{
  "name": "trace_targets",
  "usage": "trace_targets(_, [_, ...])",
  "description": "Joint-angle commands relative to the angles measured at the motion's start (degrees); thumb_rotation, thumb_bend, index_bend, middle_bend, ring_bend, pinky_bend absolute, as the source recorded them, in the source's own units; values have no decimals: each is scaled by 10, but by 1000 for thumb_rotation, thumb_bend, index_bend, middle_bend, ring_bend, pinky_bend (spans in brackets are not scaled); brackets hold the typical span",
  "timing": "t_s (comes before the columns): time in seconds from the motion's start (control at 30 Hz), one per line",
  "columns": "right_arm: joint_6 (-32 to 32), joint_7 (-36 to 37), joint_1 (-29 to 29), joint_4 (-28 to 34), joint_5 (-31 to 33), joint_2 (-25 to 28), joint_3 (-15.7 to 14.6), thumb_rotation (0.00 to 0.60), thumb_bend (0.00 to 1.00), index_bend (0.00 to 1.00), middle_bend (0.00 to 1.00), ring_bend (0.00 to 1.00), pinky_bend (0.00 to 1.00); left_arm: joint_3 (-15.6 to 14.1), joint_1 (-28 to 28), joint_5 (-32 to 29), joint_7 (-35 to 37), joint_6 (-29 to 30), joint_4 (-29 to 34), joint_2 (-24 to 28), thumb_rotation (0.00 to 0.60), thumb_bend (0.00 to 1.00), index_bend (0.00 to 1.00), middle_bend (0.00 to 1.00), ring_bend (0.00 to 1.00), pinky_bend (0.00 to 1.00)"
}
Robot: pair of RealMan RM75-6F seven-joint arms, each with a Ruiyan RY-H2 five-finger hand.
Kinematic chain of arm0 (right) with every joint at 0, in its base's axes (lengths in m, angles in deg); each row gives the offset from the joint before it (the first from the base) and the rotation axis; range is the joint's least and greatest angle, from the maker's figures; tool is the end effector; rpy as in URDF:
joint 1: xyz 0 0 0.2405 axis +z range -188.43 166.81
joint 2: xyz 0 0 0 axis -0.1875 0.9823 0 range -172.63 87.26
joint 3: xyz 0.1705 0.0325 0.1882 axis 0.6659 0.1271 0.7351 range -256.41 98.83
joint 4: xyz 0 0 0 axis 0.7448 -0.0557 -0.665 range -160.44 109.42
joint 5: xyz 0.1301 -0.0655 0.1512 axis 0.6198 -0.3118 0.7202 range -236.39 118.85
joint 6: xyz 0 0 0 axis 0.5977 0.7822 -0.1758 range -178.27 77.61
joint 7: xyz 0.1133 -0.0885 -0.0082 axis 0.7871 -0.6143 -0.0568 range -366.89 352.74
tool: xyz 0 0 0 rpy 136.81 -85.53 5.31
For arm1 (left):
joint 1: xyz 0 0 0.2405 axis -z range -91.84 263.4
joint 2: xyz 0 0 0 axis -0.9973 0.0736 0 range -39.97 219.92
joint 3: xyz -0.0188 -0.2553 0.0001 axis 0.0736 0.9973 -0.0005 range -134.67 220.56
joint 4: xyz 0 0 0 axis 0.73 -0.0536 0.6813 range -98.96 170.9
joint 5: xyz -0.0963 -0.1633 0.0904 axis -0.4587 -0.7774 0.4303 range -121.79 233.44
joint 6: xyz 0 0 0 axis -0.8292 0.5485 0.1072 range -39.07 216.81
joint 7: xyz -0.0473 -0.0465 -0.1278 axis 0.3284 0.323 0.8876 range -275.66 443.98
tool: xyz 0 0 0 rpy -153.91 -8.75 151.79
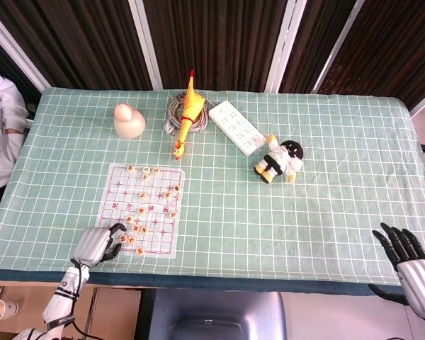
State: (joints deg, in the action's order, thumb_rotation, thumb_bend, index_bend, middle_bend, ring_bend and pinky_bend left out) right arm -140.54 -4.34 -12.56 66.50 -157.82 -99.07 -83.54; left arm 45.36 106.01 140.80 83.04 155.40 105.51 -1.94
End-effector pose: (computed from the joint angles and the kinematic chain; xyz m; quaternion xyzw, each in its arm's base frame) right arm -0.3135 -0.1150 0.1828 0.6611 -0.3696 0.3529 0.5494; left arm -0.2813 0.2547 -0.0121 -0.6953 -0.4162 -0.3666 0.4571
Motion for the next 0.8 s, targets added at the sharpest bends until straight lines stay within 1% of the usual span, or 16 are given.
trace_targets(0.03, [0, 0, 0, 0, 0, 0, 0, 600, 13, 0, 0, 0, 0, -1, 2, 0, 5, 1, -5, -3, 600, 392, 365, 1000, 1000, 1000])
trace_targets(0.17, [0, 0, 0, 0, 2, -1, 1, 600, 13, 0, 0, 0, 0, -4, 3, -1, 7, -1, -9, -5, 600, 393, 395, 1000, 1000, 1000])
trace_targets(0.4, [2, -3, 0, 2, 3, 1, 0, 600, 13, 0, 0, 0, 0, -10, 4, 2, 18, 4, -14, -9, 600, 394, 400, 1000, 1000, 1000])
trace_targets(0.8, [6, -7, 0, 4, 3, 0, -1, 600, 13, 0, 0, 0, 0, -14, 6, 3, 32, 7, -25, -16, 600, 388, 448, 1000, 1000, 1000])
